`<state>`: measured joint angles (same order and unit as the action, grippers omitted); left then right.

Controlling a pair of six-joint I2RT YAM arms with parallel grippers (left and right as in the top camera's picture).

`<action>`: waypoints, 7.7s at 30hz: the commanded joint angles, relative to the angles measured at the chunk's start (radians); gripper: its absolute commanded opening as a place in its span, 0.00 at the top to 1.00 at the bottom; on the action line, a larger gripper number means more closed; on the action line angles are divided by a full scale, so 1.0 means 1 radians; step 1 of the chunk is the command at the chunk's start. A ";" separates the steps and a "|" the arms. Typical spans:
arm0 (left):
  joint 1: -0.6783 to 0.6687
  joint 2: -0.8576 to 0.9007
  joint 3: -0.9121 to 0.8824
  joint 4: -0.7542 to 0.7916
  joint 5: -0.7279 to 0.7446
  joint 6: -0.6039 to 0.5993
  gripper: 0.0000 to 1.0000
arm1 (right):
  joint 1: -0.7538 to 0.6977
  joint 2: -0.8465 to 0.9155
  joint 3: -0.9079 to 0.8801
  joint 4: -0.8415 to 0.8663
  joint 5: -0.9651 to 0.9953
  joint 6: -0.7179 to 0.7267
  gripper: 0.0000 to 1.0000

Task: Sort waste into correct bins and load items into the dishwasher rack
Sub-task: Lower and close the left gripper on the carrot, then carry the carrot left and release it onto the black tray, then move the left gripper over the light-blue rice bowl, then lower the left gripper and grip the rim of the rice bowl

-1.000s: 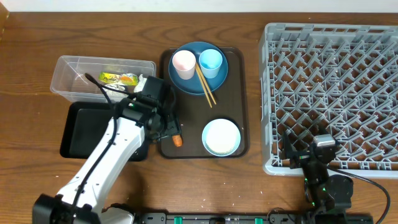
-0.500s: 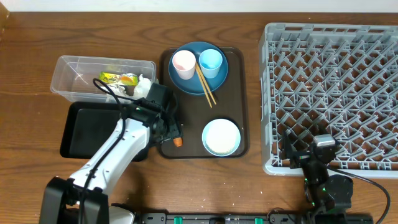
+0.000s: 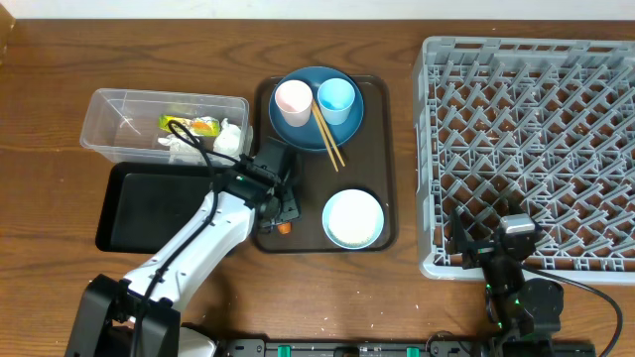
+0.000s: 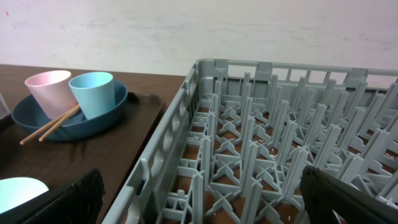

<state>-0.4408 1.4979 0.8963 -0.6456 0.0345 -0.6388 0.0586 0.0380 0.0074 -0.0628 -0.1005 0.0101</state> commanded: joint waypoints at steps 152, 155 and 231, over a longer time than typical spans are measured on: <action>-0.390 0.011 0.069 0.237 0.068 -0.117 0.29 | 0.006 -0.006 -0.002 -0.003 -0.001 -0.011 0.01; -0.390 0.037 0.069 0.237 0.023 -0.104 0.29 | 0.006 -0.006 -0.002 -0.003 -0.001 -0.011 0.01; -0.548 0.212 0.071 0.439 -0.076 0.227 0.54 | 0.006 -0.006 -0.002 -0.003 -0.001 -0.011 0.01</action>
<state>-0.9867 1.6897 0.9466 -0.2089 0.0120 -0.4210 0.0586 0.0380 0.0074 -0.0628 -0.1009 0.0101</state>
